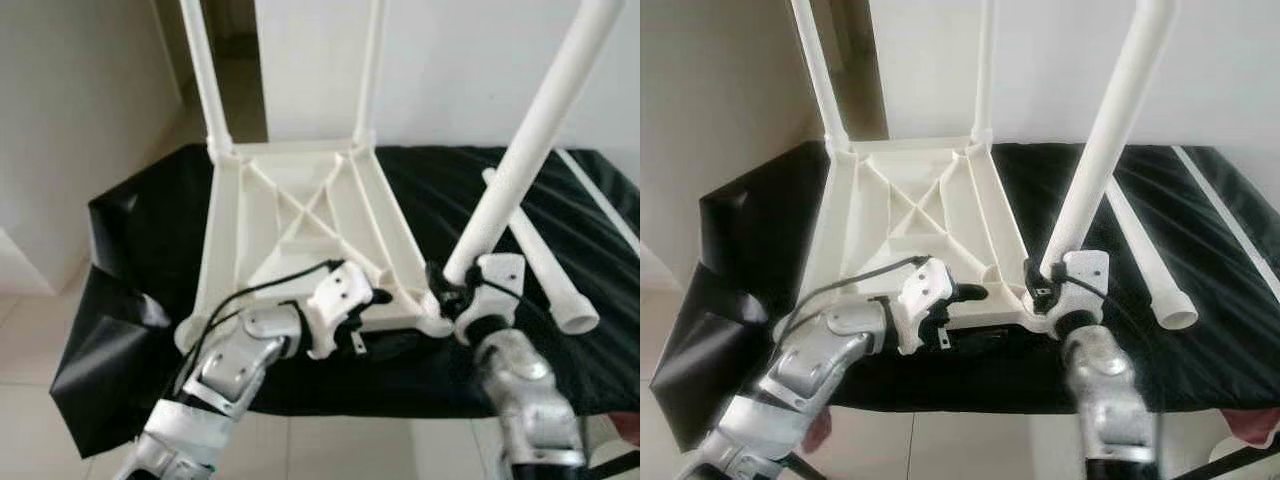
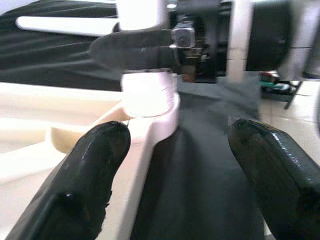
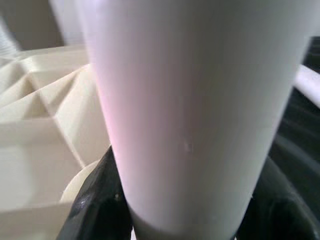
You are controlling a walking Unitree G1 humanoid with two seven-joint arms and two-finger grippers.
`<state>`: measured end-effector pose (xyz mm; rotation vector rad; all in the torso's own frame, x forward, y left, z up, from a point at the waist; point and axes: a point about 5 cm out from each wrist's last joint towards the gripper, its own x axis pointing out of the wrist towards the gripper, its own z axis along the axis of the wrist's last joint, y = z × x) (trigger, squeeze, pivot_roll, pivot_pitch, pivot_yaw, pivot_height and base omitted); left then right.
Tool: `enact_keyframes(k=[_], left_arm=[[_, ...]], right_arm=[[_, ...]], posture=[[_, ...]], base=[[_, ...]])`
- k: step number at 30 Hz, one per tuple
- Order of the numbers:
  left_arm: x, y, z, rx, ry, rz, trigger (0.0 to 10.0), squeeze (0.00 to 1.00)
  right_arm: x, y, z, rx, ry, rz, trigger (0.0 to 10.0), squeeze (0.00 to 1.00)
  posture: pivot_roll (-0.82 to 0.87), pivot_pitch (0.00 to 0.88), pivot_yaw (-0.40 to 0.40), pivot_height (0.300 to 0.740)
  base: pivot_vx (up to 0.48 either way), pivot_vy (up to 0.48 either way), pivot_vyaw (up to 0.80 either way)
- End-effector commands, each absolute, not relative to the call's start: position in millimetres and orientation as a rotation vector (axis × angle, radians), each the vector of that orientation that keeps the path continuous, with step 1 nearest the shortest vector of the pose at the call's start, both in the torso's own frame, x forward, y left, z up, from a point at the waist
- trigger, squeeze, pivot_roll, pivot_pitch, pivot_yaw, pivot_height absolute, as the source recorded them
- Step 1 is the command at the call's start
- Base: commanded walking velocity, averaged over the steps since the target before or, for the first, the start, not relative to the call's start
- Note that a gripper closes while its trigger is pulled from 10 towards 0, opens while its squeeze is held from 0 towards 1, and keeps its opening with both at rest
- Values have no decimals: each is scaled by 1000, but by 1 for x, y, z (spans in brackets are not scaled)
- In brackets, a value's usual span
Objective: Building children table
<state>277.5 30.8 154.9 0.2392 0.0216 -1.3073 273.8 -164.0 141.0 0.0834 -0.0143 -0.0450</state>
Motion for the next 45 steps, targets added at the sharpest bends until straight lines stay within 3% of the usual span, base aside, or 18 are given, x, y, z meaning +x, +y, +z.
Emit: enact_keyframes(k=[1,6,12,13,14,15,26,27,30,31,32,33,35,45], left_arm=[[287,35,155,255,10,-1152,10000,0],[291,37,156,245,12,-1136,10000,0],[291,37,157,241,10,-1132,10000,0],[291,37,156,240,11,-1130,10000,0],[291,37,156,240,11,-1130,10000,0],[291,37,156,237,15,-1126,10000,0],[286,31,155,219,18,-1144,10000,0],[284,31,153,217,23,-1160,10000,0],[283,30,153,215,27,-1171,10000,0],[281,30,152,210,35,-1181,10000,0],[279,29,151,221,31,-1191,10000,0],[279,29,151,221,31,-1191,10000,0],[269,26,147,193,73,-1289,10000,0],[266,24,145,229,61,-1326,10000,0]], right_arm=[[270,-162,125,138,66,-105,10000,0],[269,-137,130,194,66,-127,10000,0],[269,-141,136,177,46,-143,10000,0],[269,-143,137,172,41,-144,10000,255],[269,-143,137,172,41,-144,10000,255],[270,-142,138,174,36,-132,10000,1000],[278,-167,146,87,-12,5,10000,1000],[280,-171,146,62,-6,48,10000,937],[281,-174,147,45,0,78,10000,937],[282,-178,149,33,-2,115,10000,145],[282,-180,149,-7,-2,178,10000,0],[282,-180,149,-7,-2,178,10000,0],[284,-194,150,-119,24,386,10000,0],[291,-200,152,-180,47,556,10000,0]], posture=[[-55,0,7,740],[-50,0,13,740],[-37,0,6,740],[-35,0,6,740],[-35,0,6,740],[-32,0,4,740],[-27,0,-5,740],[-27,0,-5,740],[-27,0,-5,740],[-25,0,-8,740],[-24,0,-11,740],[-24,0,-11,740],[-21,0,-11,740],[-12,0,-14,740]], base=[[0,0,0],[0,0,0],[0,0,0],[0,0,0],[0,0,0],[0,0,0],[0,0,0],[0,0,0],[0,0,0],[0,0,0],[0,0,0],[0,0,0],[0,0,0],[0,0,0]])
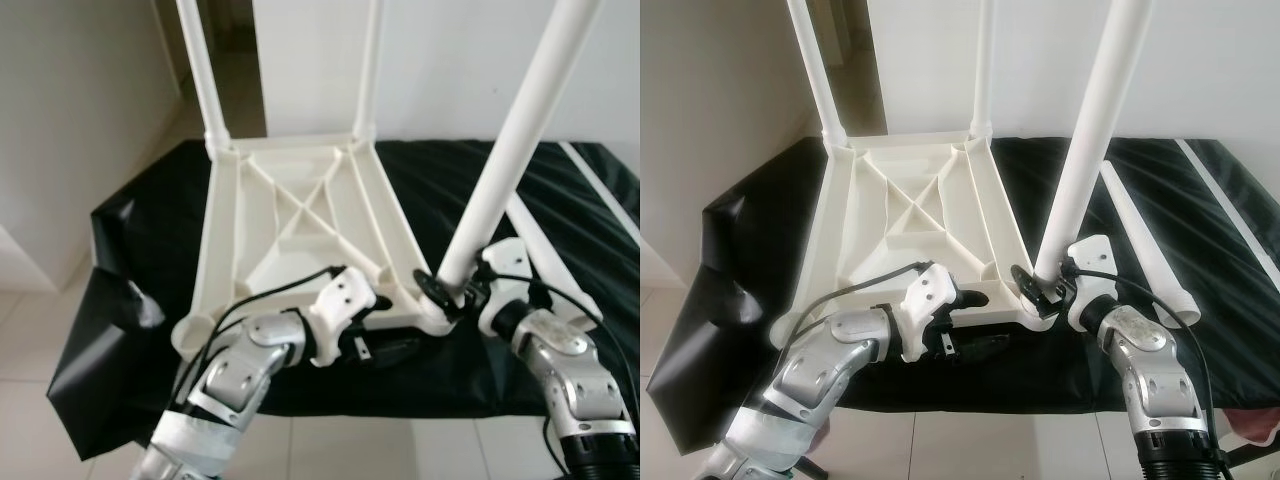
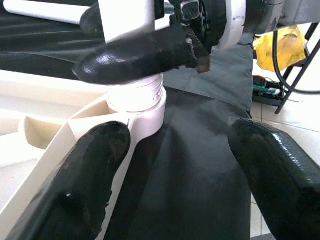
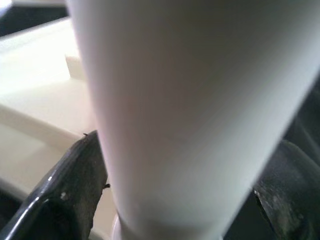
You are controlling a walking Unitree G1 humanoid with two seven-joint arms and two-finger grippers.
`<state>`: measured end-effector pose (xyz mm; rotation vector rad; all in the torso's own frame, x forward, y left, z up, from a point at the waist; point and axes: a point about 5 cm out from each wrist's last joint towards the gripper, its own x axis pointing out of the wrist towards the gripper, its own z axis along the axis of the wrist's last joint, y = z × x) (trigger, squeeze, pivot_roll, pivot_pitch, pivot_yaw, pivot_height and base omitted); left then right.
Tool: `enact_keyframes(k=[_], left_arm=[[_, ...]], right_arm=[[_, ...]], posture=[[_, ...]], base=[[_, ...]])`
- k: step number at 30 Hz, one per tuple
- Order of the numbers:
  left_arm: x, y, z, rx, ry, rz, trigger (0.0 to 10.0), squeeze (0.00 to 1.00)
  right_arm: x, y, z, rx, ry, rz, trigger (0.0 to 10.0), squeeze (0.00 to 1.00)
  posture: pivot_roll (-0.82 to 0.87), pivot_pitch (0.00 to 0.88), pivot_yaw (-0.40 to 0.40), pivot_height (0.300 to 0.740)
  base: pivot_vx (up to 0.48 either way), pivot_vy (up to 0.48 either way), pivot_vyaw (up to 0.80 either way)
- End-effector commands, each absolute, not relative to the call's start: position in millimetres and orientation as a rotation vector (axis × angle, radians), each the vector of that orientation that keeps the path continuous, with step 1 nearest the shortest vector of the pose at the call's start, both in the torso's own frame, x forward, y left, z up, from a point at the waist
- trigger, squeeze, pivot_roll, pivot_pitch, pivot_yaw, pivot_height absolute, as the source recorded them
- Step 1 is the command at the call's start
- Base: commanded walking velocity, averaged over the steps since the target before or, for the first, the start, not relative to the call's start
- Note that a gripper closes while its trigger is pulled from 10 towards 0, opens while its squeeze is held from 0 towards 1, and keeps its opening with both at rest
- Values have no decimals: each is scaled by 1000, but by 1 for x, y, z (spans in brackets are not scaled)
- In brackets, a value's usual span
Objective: Building children table
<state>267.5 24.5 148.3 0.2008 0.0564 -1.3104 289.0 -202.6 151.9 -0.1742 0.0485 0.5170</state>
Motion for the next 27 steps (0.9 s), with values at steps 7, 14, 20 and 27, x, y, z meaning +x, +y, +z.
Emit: enact_keyframes(k=[7,14,20,27], left_arm=[[267,25,148,252,21,-1322,10000,0],[268,28,148,247,23,-1299,10000,0],[268,27,145,274,36,-1286,10000,0],[272,28,146,299,-1,-1216,10000,0]], right_arm=[[298,-201,145,-226,90,673,0,0],[298,-206,140,-220,104,682,0,0],[293,-206,136,-188,107,694,8314,0],[288,-200,128,-126,116,524,10000,0]], posture=[[1,0,-14,740],[6,0,-12,740],[4,0,-12,740],[7,0,-20,740]], base=[[0,0,0],[0,0,0],[0,0,0],[0,0,0]])
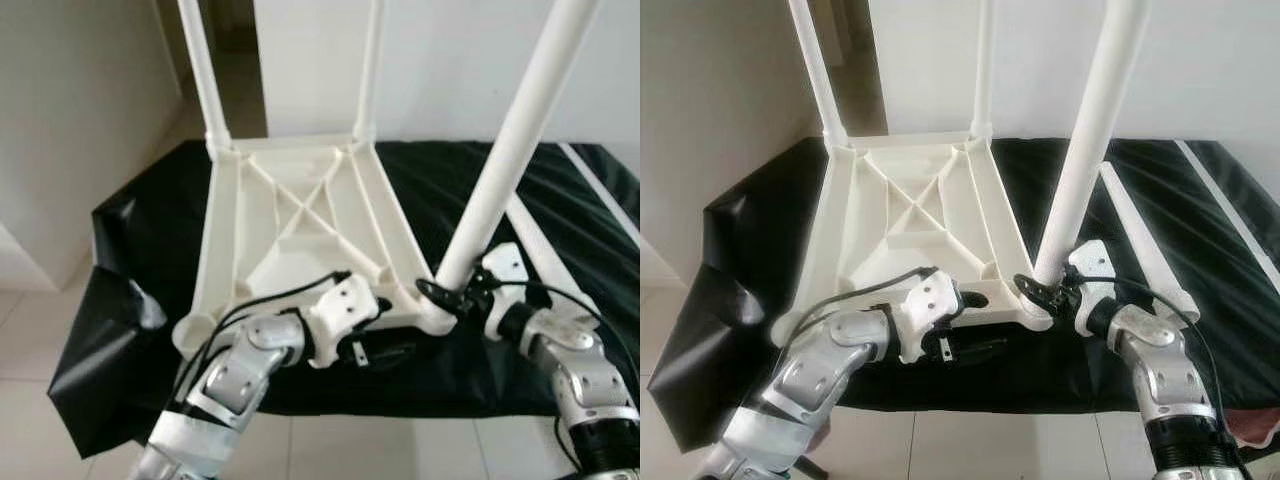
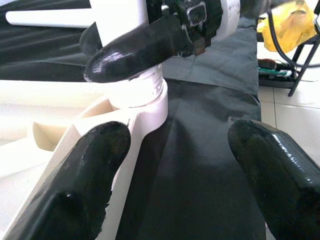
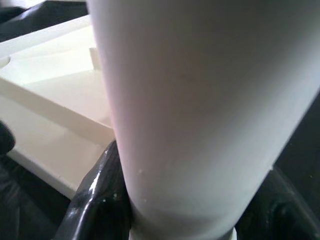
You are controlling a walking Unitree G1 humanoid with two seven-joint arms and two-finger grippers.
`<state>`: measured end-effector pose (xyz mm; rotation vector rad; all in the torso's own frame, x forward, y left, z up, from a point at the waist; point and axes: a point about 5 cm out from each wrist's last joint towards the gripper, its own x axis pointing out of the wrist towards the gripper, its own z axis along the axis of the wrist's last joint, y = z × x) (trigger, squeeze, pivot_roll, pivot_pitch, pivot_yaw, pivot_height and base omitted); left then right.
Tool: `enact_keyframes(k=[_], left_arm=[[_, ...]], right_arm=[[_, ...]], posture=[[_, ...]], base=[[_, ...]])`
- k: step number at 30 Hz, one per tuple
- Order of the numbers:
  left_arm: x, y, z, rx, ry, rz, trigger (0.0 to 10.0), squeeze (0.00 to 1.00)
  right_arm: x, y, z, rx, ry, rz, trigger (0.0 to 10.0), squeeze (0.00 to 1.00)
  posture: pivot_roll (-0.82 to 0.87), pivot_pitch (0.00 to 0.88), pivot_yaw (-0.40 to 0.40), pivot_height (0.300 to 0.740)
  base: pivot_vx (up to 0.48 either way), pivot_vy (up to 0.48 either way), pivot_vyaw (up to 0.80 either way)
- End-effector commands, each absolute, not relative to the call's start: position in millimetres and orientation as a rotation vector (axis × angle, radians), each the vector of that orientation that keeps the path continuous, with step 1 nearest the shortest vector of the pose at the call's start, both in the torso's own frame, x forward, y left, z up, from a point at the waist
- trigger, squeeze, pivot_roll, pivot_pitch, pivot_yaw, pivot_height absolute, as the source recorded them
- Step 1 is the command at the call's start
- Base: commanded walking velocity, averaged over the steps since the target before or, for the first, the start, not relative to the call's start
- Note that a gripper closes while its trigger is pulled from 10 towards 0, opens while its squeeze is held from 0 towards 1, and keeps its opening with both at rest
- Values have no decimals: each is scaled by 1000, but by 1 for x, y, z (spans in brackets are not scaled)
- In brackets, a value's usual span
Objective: Building children table
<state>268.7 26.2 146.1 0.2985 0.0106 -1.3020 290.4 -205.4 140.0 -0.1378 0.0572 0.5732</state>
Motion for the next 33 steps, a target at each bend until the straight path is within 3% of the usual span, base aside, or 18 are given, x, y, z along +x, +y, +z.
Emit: enact_keyframes(k=[1,4,8,15,18,20,33], left_arm=[[272,28,147,299,-5,-1212,10000,0],[273,29,147,297,7,-1200,10000,0],[272,30,146,235,52,-1209,10000,0],[271,30,145,232,57,-1207,10000,0],[271,30,145,217,62,-1204,10000,0],[271,31,146,196,71,-1205,10000,0],[270,35,148,144,85,-1203,10000,0]], right_arm=[[288,-198,128,-113,118,497,10000,0],[289,-194,128,-82,133,428,10000,0],[291,-183,126,-9,156,175,10000,0],[291,-175,125,9,154,76,10000,0],[292,-159,125,95,121,-113,10000,0],[294,-141,134,159,74,-110,10000,0],[290,-136,144,154,53,-121,10000,8]], posture=[[7,0,-20,740],[8,0,-21,740],[13,0,-30,740],[17,0,-33,740],[27,0,-38,740],[25,0,-34,740],[27,0,-47,740]], base=[[0,0,0],[0,0,0],[0,0,0],[0,0,0],[0,0,0],[0,0,0],[0,0,0]])
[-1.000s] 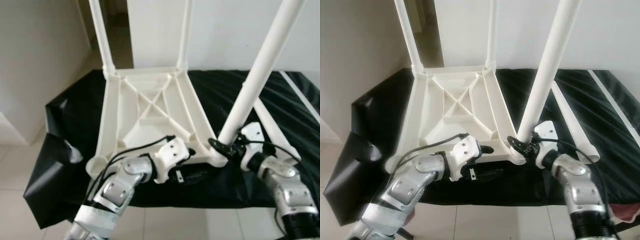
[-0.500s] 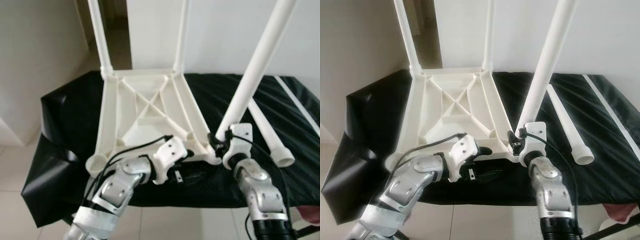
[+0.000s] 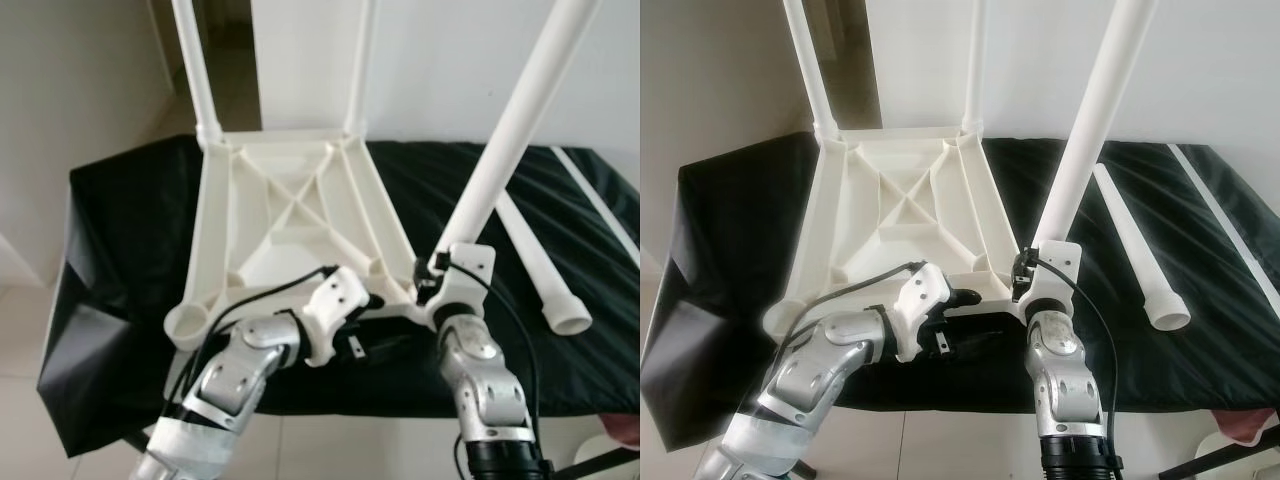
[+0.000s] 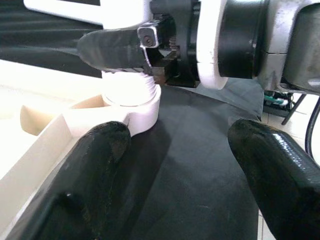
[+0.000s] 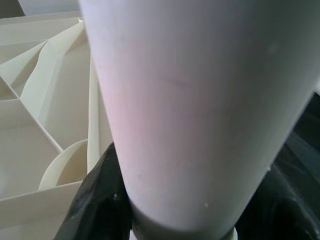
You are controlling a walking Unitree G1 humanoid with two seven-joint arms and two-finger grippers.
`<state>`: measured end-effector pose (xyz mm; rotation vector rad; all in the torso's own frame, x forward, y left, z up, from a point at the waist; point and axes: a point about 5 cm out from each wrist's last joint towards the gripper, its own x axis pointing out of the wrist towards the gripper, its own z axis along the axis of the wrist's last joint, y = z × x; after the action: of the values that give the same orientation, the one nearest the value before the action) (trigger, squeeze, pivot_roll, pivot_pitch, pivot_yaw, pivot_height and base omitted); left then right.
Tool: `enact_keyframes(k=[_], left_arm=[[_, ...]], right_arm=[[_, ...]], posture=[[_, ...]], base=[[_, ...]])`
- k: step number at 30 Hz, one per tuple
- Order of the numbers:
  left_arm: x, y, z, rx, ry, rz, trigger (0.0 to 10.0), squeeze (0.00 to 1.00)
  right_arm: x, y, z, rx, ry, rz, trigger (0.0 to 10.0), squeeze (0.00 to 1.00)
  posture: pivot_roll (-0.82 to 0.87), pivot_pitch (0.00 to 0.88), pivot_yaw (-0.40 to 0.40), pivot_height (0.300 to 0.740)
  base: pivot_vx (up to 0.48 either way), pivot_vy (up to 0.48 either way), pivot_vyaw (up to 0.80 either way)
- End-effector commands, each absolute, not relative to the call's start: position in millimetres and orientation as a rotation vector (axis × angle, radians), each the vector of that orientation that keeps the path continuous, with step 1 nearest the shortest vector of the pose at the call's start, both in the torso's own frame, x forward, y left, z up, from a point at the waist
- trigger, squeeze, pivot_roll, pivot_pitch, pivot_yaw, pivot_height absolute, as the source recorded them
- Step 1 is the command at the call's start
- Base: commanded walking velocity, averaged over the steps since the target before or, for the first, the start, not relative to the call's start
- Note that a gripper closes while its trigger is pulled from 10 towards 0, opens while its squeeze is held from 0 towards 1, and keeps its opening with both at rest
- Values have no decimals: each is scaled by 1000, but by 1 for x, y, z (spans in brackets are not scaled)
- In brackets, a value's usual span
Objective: Building children table
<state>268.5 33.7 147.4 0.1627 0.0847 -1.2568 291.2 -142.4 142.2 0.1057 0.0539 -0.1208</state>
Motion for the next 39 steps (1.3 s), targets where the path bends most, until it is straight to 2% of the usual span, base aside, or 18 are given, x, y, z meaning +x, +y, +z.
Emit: enact_keyframes(k=[1,2,13,14,15,16,17,18,24,33,39], left_arm=[[269,35,148,143,84,-1204,10000,0],[269,35,149,143,84,-1205,10000,0],[264,35,149,145,90,-1231,10000,0],[262,34,148,144,93,-1244,10000,0],[262,34,148,144,93,-1244,10000,0],[261,34,148,143,95,-1253,10000,0],[261,34,148,143,95,-1253,10000,0],[261,33,148,142,97,-1257,10000,0],[260,31,150,157,88,-1270,10000,0],[259,32,152,165,89,-1275,10000,0],[263,34,155,161,82,-1242,10000,0]], right_arm=[[289,-136,144,154,54,-127,10000,8],[290,-136,144,162,48,-131,10000,1000],[287,-148,154,144,3,-78,10000,1000],[286,-154,155,120,-1,-31,10000,820],[286,-154,155,120,-1,-31,10000,820],[285,-159,155,95,-2,14,10000,561],[285,-159,155,95,-2,14,10000,561],[284,-161,155,81,-4,69,10000,0],[285,-182,165,0,-54,245,10000,0],[288,-196,162,-58,-33,384,10000,0],[302,-203,153,-90,-6,546,10000,0]], posture=[[27,0,-47,740],[32,0,-49,740],[28,0,-52,740],[26,0,-52,740],[26,0,-52,740],[22,0,-50,740],[22,0,-50,740],[20,0,-50,740],[23,0,-47,740],[45,0,-47,740],[59,0,-44,740]], base=[[0,0,0],[0,0,0],[0,0,0],[0,0,0],[0,0,0],[0,0,0],[0,0,0],[0,0,0],[0,0,0],[0,0,0],[0,0,0]])
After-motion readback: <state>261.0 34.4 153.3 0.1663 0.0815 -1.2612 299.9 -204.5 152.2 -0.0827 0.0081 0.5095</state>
